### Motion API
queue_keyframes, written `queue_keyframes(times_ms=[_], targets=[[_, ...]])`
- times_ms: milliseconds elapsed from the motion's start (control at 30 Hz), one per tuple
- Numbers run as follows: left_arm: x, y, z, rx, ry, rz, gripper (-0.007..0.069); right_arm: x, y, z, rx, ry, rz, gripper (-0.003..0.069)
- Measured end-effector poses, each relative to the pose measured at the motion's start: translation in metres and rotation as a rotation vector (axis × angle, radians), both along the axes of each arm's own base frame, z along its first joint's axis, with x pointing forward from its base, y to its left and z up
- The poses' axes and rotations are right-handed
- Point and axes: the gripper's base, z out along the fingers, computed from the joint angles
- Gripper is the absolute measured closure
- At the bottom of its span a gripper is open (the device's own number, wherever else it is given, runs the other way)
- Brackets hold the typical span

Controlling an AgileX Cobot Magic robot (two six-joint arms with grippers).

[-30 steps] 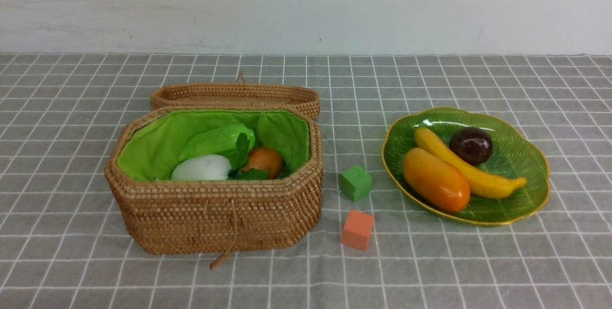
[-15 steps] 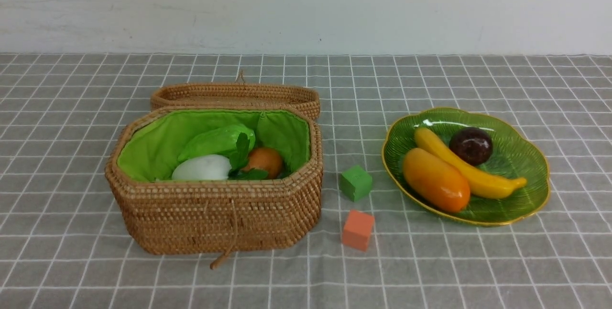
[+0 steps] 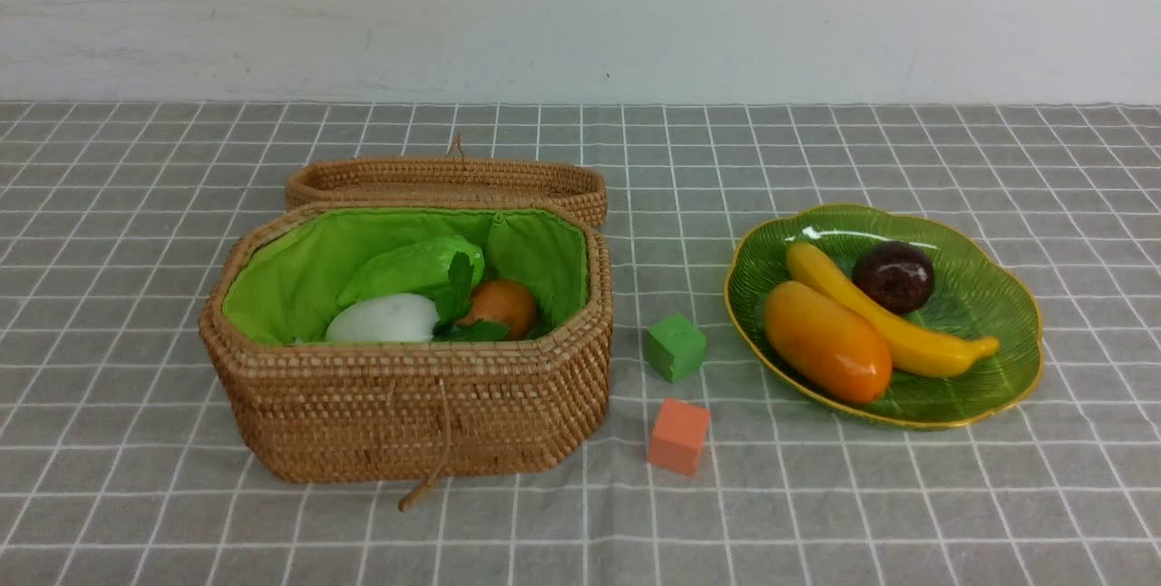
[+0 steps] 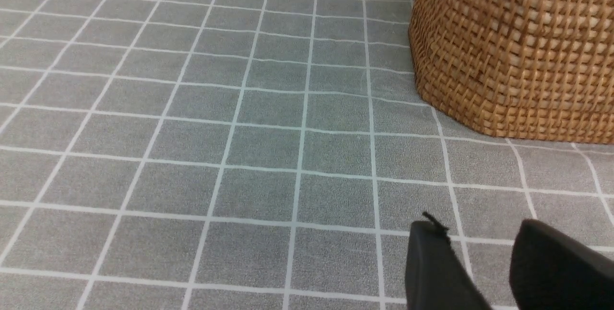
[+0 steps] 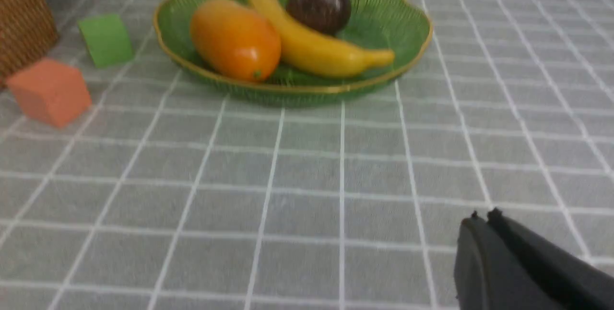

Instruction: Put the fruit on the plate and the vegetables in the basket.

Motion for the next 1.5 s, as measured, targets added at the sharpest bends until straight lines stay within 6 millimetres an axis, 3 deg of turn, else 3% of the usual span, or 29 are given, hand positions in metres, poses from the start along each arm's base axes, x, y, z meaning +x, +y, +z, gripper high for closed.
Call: queue_keyframes(times_ms=[1500], targets=[[0.0, 0.0, 0.0, 0.0, 0.0, 0.0, 0.0386, 0.0014, 0.0005, 0.0008, 0.056, -0.034, -0.016, 0.0624]])
